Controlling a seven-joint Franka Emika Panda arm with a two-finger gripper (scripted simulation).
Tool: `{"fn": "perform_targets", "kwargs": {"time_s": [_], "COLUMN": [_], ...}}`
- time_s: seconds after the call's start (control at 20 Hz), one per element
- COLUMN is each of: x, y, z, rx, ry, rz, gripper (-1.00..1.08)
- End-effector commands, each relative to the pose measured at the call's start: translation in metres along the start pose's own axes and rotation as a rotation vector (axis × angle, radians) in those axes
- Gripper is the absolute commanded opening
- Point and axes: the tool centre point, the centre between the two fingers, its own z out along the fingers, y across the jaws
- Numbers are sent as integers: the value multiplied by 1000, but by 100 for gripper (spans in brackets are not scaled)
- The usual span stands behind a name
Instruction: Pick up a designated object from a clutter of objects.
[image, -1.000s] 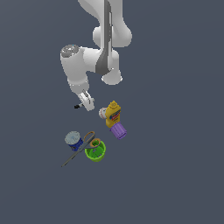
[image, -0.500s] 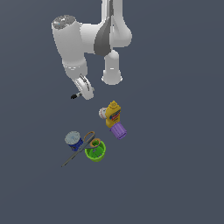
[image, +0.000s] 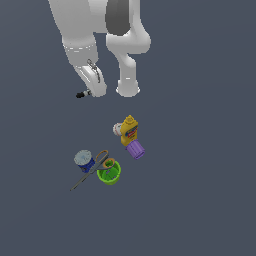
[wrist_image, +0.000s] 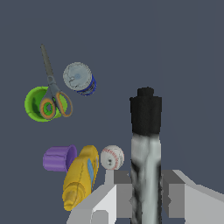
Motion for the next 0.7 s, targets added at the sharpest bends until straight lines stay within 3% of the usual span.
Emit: {"fn": "perform_targets", "kwargs": {"time_s": [0.0, 0.65], "x": [0, 1], "y": [-3, -13], "z": [-18, -60], "rx": [0, 1], "ry": [-1, -3], "rz": [0, -2], "gripper": [-100, -100]}}
